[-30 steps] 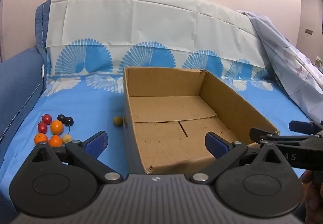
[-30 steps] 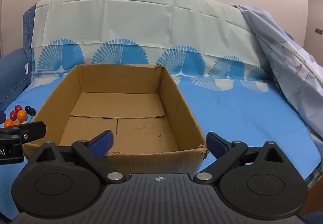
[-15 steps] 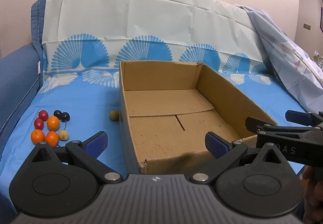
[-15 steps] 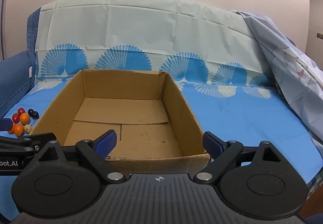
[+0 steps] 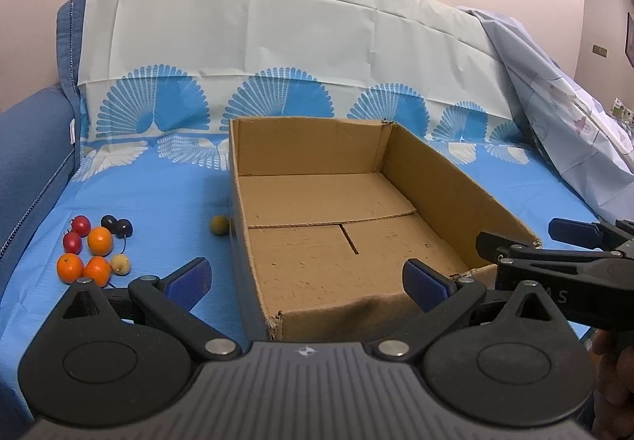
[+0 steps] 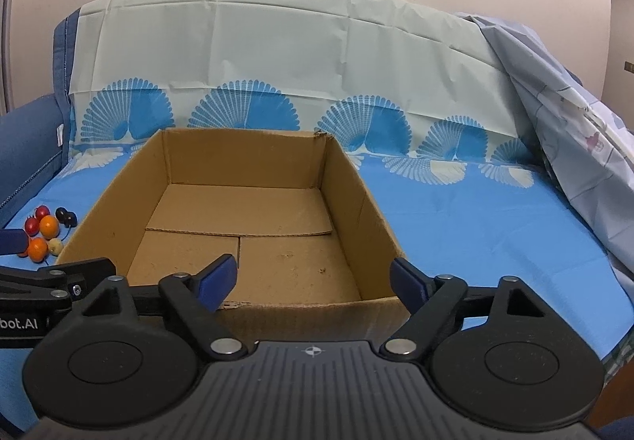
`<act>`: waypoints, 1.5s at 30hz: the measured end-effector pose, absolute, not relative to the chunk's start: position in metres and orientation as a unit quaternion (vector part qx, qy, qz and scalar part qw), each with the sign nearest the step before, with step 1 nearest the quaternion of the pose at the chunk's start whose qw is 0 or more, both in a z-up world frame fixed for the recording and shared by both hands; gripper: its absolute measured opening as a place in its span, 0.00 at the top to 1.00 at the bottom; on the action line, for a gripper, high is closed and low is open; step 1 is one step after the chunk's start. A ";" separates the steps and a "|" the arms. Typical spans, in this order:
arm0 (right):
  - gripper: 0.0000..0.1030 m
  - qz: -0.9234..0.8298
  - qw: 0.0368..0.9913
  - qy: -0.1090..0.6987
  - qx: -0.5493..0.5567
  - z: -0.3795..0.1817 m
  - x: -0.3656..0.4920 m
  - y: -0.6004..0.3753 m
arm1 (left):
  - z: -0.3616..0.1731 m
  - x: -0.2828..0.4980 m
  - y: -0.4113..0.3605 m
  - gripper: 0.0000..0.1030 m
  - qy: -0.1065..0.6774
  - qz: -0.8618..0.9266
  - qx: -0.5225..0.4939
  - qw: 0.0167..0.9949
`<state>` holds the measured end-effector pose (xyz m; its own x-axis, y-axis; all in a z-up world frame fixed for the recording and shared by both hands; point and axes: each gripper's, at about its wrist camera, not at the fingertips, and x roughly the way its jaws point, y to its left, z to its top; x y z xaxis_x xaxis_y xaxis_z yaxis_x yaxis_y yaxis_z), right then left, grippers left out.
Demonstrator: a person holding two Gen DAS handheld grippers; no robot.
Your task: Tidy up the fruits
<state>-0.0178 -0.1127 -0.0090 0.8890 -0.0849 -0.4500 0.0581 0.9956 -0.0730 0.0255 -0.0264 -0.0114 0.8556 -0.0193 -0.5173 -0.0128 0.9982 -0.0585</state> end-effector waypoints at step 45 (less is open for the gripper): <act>0.61 0.141 0.974 0.177 0.029 0.030 -0.014 0.001 | 0.042 0.020 0.223 0.73 0.384 -0.017 -0.046 0.922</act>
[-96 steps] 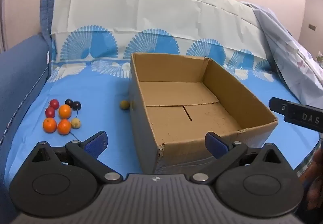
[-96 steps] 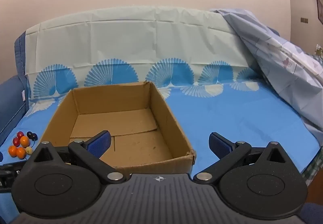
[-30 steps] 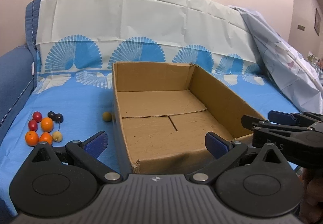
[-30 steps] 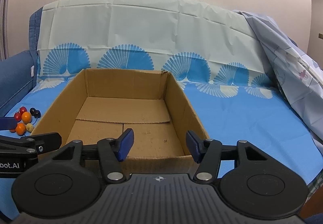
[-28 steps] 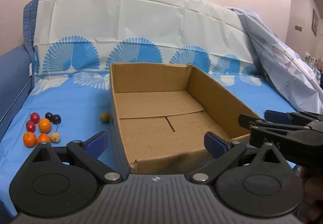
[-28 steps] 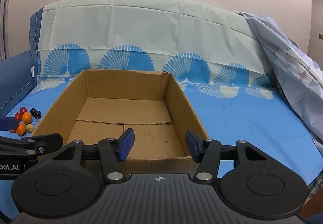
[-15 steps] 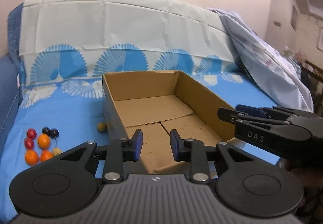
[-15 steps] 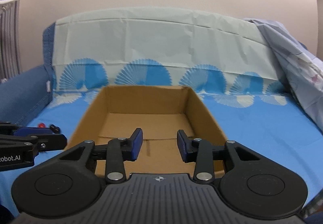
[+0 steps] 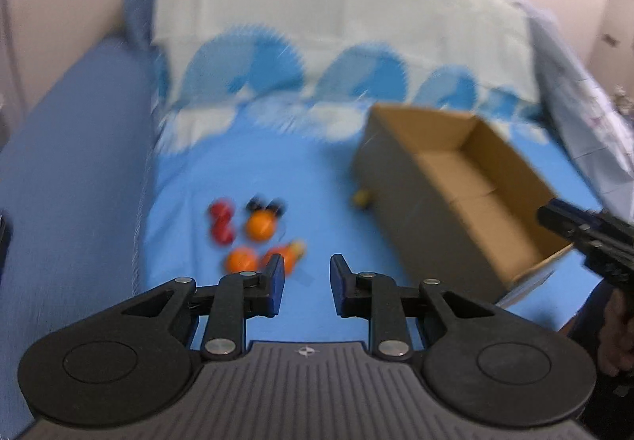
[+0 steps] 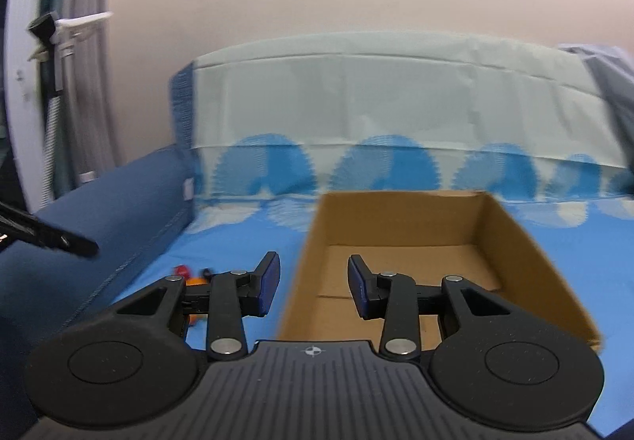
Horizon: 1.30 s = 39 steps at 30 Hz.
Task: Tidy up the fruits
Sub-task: 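Move the right tool to an orange mandarin and close on it, then grasp a red cherry tomato with the left tool while the right tool holds the mandarin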
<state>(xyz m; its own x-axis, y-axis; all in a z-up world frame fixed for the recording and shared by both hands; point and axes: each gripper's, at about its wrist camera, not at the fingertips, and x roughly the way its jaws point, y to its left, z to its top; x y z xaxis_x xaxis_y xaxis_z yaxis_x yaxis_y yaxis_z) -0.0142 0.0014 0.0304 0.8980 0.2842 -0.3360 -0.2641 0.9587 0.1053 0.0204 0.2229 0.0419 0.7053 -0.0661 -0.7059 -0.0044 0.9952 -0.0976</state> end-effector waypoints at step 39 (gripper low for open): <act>0.59 0.249 0.897 0.294 -0.216 -0.060 0.021 0.149 | -0.045 0.069 0.255 0.64 0.408 0.085 -0.115 0.902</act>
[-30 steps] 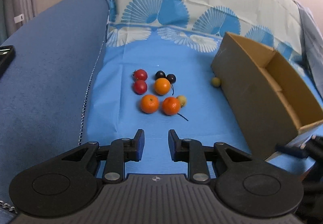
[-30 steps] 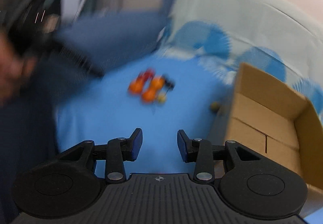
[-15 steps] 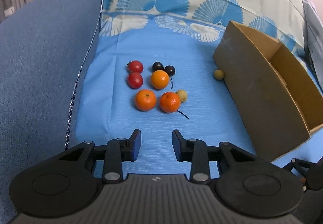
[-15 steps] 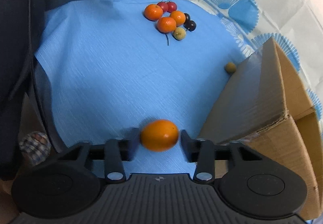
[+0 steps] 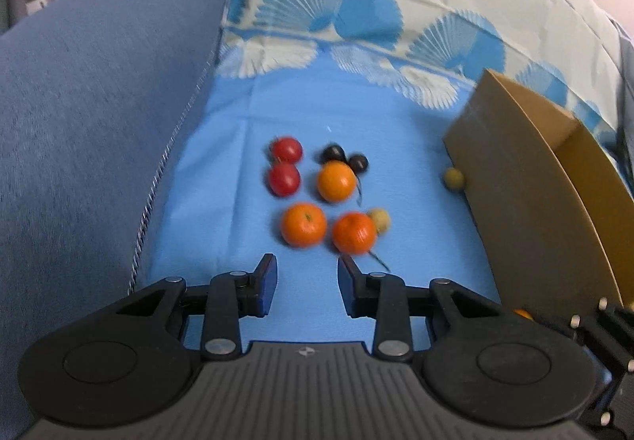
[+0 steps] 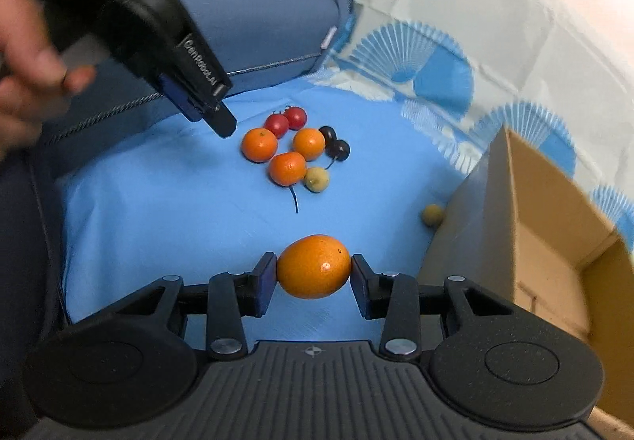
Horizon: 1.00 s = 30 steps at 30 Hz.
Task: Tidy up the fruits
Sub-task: 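Grasp a red cherry tomato with the left tool while the right tool holds the mandarin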
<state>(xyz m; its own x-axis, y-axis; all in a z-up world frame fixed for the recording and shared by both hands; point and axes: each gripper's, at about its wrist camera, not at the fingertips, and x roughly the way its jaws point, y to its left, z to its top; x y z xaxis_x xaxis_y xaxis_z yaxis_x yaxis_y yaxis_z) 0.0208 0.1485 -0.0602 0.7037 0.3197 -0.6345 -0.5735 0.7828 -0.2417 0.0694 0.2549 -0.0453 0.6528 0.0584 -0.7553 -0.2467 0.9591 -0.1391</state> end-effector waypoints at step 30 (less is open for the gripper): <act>0.60 0.256 0.861 0.412 -0.155 -0.099 0.072 0.169 | -0.091 0.151 0.285 0.69 0.352 0.140 -0.188 0.906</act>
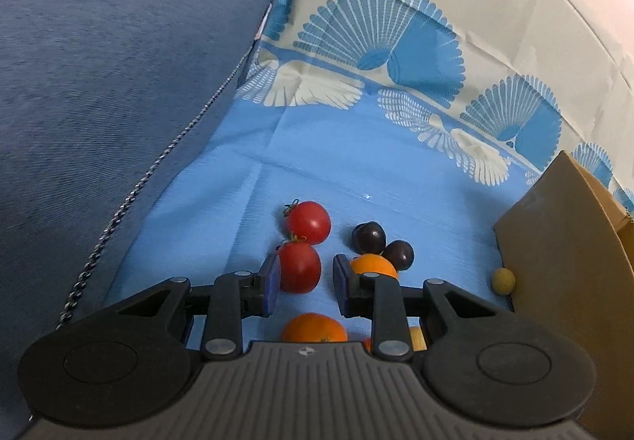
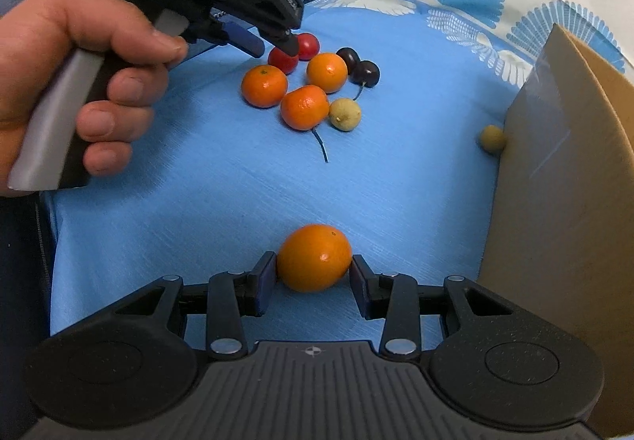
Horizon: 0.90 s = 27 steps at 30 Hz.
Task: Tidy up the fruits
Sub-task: 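Grasp a red cherry tomato with the left tool while the right tool holds the mandarin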
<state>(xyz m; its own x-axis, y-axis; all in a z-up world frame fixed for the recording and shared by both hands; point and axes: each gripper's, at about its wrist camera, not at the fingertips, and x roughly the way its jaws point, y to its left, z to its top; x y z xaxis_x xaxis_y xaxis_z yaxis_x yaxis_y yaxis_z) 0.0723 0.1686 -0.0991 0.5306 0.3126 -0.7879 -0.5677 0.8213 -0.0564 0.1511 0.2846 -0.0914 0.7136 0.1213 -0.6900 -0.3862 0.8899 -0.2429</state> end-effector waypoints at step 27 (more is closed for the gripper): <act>0.61 0.246 0.866 0.408 -0.149 -0.098 0.076 0.167 | -0.102 0.158 0.281 0.70 0.374 0.164 -0.165 0.898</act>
<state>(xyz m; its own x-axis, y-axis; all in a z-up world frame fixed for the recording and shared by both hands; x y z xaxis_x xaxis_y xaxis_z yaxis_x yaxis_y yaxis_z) 0.0757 0.1666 -0.0985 0.5459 0.3051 -0.7804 -0.5485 0.8341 -0.0576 0.1580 0.2808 -0.1019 0.6668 0.1714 -0.7253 -0.4187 0.8912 -0.1743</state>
